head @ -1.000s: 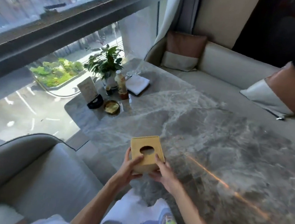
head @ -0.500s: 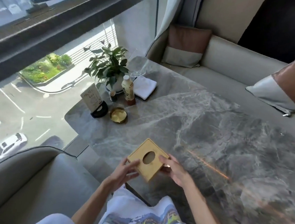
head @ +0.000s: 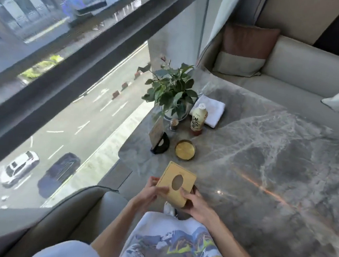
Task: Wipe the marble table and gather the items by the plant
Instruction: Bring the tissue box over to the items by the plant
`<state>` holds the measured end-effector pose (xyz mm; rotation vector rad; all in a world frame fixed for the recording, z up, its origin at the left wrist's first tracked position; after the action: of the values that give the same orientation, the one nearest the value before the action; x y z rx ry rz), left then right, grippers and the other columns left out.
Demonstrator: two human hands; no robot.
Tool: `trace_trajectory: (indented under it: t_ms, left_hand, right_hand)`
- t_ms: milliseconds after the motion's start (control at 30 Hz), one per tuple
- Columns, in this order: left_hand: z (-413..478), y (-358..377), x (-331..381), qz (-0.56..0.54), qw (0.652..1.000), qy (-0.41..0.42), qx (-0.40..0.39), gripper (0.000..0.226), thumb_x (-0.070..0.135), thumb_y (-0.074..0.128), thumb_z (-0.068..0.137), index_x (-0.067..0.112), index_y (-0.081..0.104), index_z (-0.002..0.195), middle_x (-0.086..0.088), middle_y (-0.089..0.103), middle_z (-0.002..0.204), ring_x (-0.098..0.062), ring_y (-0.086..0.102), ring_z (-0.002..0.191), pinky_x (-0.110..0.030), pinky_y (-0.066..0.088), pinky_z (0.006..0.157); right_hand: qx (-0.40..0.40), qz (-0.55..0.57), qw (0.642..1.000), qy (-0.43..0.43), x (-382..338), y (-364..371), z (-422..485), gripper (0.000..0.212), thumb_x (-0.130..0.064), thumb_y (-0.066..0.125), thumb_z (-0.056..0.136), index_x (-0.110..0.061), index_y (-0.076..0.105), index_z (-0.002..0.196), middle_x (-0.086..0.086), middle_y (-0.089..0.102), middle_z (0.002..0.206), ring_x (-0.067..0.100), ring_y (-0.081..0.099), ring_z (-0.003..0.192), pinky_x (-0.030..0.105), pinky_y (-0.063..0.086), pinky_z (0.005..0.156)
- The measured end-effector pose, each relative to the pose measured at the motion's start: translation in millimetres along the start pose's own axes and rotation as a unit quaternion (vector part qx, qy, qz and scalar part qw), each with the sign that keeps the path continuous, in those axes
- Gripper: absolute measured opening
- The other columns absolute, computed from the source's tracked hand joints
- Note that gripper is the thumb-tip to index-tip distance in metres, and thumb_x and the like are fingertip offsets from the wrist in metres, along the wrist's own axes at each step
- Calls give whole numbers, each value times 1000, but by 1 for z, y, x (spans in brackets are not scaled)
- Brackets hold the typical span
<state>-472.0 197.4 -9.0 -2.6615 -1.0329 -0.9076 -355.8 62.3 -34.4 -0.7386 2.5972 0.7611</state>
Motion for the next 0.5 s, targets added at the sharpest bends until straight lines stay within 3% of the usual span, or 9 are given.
trace_trajectory:
  t_ms: [67,167,200,300,500]
  left_hand:
    - [11,-16,13,25,1000,8,-12,49,7,71,83,11,41,122,-18,61,116,-17,58,83,-18,46,63]
    - [26,-29,28,65,996,18,-65,72,5,71,81,21,32,139,-16,56,133,-24,58,111,-30,45,92]
    - [29,-31,32,77,994,21,-81,75,4,69,82,21,30,143,-13,57,132,-24,58,113,-29,47,93]
    - [34,-33,41,110,987,37,-109,63,-5,56,91,17,33,145,-11,57,130,-17,60,107,-17,54,77]
    - [49,-42,33,157,977,13,-143,69,2,60,86,11,29,146,-10,59,122,-10,66,96,-24,56,79]
  right_hand:
    - [7,13,1000,4,-2,11,13,56,-15,74,83,-25,49,133,9,67,127,36,61,116,65,47,96]
    - [17,1,1000,6,-12,24,27,55,-16,72,86,-27,49,134,6,69,124,30,64,112,52,53,92]
    - [19,-6,1000,8,-16,28,32,53,-16,72,87,-28,49,133,5,69,123,27,65,110,48,54,90]
    - [21,-13,1000,9,-24,35,43,47,-12,68,90,-24,49,132,7,68,124,27,65,110,45,56,85]
    - [82,-74,993,31,-22,31,55,55,-9,72,86,-13,46,134,7,66,124,27,61,117,50,47,104]
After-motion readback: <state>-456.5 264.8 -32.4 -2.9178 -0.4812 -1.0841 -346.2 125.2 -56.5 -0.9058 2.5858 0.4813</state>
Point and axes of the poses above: each hand's wrist, its own z-axis towards the middle knuckle, its own y-axis out of the palm, x = y × z, the point moved 5 cm from there along z, towards the middle knuckle
